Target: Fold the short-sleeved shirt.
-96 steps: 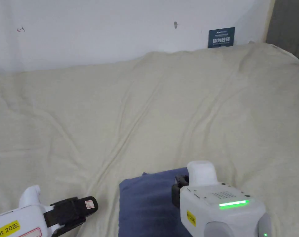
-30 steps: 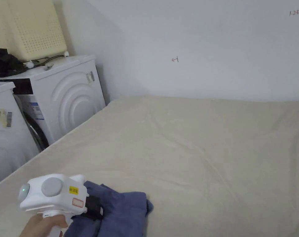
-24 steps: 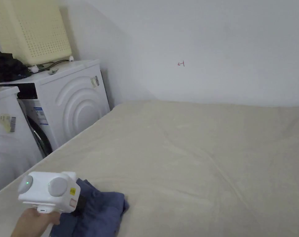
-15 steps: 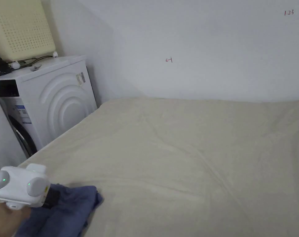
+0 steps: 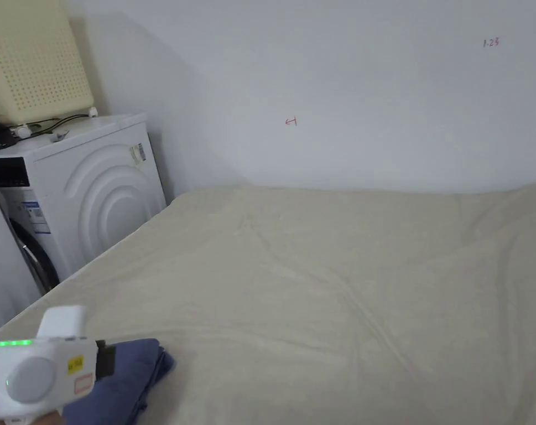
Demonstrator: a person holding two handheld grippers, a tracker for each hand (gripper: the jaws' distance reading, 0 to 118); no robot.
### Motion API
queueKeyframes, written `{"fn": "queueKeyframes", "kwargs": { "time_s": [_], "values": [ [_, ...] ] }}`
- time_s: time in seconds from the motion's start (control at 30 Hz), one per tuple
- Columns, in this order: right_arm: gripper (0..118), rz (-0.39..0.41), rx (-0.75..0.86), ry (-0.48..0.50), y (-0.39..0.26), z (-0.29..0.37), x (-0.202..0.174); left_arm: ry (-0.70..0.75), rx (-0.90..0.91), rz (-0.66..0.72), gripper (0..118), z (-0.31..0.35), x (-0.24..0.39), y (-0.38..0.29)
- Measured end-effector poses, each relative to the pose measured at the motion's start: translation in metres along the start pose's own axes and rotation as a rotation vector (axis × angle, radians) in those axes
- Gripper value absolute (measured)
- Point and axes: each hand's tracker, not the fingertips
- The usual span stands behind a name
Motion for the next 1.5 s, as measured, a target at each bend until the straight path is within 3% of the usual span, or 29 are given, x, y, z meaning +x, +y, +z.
{"fn": "queueKeyframes", "kwargs": {
  "time_s": [0.07, 0.13, 0.3, 0.37, 0.47, 0.53, 0.57, 0.63, 0.73, 0.83, 0.97, 1.07, 1.13, 1.17, 1.2, 1.23, 1.27, 1.3, 1.37, 1.5],
  "values": [
    [0, -0.006, 0.005, -0.012, 0.004, 0.004, 0.006, -0.026, 0.063, -0.038, 4, 0.019, 0.025, -0.007],
    [0, -0.019, 0.018, -0.019, 0.009, 0.01, 0.015, -0.098, 0.149, -0.047, 0, 0.048, 0.057, -0.019],
    [0, -0.065, 0.044, -0.036, 0.018, 0.031, 0.047, -0.223, 0.296, 0.011, 0, 0.12, 0.145, -0.042],
    [0, -0.062, 0.047, -0.046, 0.018, 0.038, 0.062, -0.252, 0.345, -0.029, 0, 0.144, 0.183, -0.055],
    [0, -0.075, 0.064, -0.075, 0.018, 0.052, 0.086, -0.291, 0.39, 0.002, 0, 0.177, 0.233, -0.075],
    [0, -0.096, 0.071, -0.078, 0.018, 0.059, 0.103, -0.292, 0.372, 0.099, 0, 0.201, 0.263, -0.084],
    [0, -0.104, 0.065, -0.091, 0.018, 0.061, 0.111, -0.363, 0.426, 0.099, 0, 0.213, 0.278, -0.093],
    [0, -0.121, 0.063, -0.091, 0.017, 0.065, 0.124, -0.355, 0.42, 0.075, 0, 0.234, 0.308, -0.105],
    [0, -0.133, 0.071, -0.089, 0.018, 0.074, 0.139, -0.389, 0.478, 0.047, 0, 0.256, 0.337, -0.109],
    [2, -0.095, 0.098, -0.105, 0.018, 0.083, 0.149, -0.367, 0.54, -0.048, 0, 0.274, 0.355, -0.11],
    [6, -0.12, 0.11, -0.109, 0.02, 0.089, 0.161, -0.364, 0.566, -0.012, 0, 0.288, 0.36, -0.116],
    [15, -0.137, 0.114, -0.124, 0.019, 0.091, 0.165, -0.316, 0.568, 0.004, 0, 0.293, 0.357, -0.117],
    [40, -0.148, 0.117, -0.128, 0.021, 0.093, 0.167, -0.331, 0.577, -0.009, 0, 0.294, 0.352, -0.117],
    [62, -0.157, 0.114, -0.118, 0.022, 0.093, 0.169, -0.33, 0.583, -0.014, 6, 0.294, 0.351, -0.117],
    [77, -0.165, 0.116, -0.11, 0.022, 0.094, 0.17, -0.314, 0.593, -0.015, 23, 0.295, 0.35, -0.117],
    [88, -0.185, 0.125, -0.098, 0.023, 0.096, 0.171, -0.289, 0.588, -0.021, 50, 0.296, 0.35, -0.115],
    [93, -0.208, 0.134, -0.095, 0.025, 0.098, 0.172, -0.287, 0.587, -0.023, 86, 0.294, 0.348, -0.115],
    [94, -0.23, 0.14, -0.093, 0.027, 0.101, 0.172, -0.289, 0.586, -0.028, 102, 0.293, 0.346, -0.114],
    [94, -0.238, 0.126, -0.104, 0.035, 0.103, 0.172, -0.274, 0.593, -0.026, 111, 0.293, 0.343, -0.113],
    [94, -0.135, 0.033, -0.182, 0.047, 0.105, 0.165, -0.264, 0.577, -0.015, 111, 0.296, 0.336, -0.105]
  ]
}}
